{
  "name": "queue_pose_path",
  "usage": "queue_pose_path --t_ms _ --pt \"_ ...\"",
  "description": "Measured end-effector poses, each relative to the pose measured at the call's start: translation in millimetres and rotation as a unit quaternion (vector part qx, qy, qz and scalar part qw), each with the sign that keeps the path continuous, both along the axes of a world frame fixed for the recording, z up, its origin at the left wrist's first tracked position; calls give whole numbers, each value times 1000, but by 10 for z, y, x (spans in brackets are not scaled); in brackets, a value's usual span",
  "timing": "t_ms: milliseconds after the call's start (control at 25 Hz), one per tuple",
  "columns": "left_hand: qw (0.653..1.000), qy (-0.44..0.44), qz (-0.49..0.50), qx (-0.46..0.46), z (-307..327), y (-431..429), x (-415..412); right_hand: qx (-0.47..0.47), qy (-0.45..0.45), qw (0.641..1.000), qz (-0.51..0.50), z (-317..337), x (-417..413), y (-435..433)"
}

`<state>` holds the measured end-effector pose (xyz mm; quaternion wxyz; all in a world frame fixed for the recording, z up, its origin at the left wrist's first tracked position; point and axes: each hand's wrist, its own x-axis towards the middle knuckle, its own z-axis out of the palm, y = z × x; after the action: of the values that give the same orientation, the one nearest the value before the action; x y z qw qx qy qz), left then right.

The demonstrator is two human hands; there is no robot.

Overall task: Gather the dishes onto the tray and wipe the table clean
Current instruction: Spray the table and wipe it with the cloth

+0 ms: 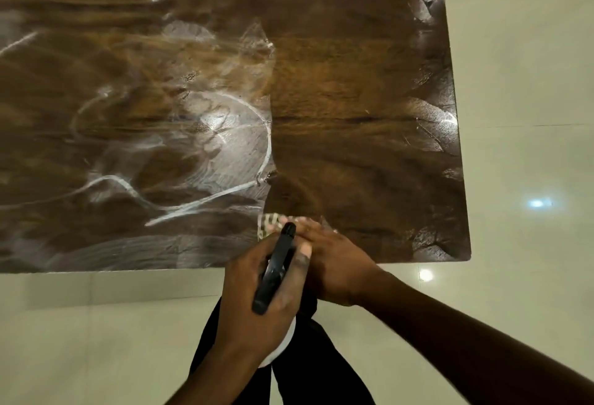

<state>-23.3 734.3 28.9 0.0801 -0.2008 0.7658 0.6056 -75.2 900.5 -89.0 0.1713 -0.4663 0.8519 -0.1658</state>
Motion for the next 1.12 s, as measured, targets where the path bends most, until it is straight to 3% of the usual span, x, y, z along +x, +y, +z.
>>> queue_pose_path --t_ms 80,120,200,240,320,360,400,440,520,600,640,720,760,800,880,1000,1080,1120 --pt "1000 12 -4 -14 23 -9 58 13 1 999 47 -13 33 477" --pt "1000 12 -8 -19 49 -9 85 34 1 999 6 2 39 704" --pt "1000 5 2 -3 74 -12 151 34 2 985 -169 34 103 1039" --pt "1000 0 9 6 61 -32 193 19 2 963 -269 38 174 1061" --pt "1000 -6 7 19 24 -68 276 -2 -13 874 -486 20 367 721" --pt "1000 -8 8 26 2 -83 314 -3 -25 822 -570 6 471 435" --pt "999 -13 10 31 -12 -94 350 -4 -35 792 -609 8 564 114" --pt "999 -16 13 29 -24 -98 375 -9 -38 797 -603 20 648 -201" --pt "1000 -13 16 16 -41 -120 404 -68 -70 868 -486 43 764 -676" --pt "1000 -12 11 13 -58 -175 427 -92 -111 944 -296 25 755 -804" --pt "1000 -13 10 13 -64 -219 433 -52 -89 978 -184 23 631 -726" --pt "1000 -16 3 -1 -67 -317 433 17 -19 1000 -15 -44 257 -400" --pt "1000 -17 0 -10 -63 -367 429 39 -1 999 13 -37 50 -214" --pt "1000 -17 0 -16 -49 -413 418 55 13 998 -7 -24 -156 -29" --pt "1000 -13 11 -8 -48 -519 421 56 15 987 -147 32 -457 221" --pt "999 -28 38 17 -70 -705 400 32 -4 904 -427 26 -548 -76" --pt "998 -34 38 25 -87 -794 394 29 -11 869 -493 -8 -394 -545" --pt "999 -32 35 24 -81 -834 388 23 -11 883 -468 -14 -248 -760"
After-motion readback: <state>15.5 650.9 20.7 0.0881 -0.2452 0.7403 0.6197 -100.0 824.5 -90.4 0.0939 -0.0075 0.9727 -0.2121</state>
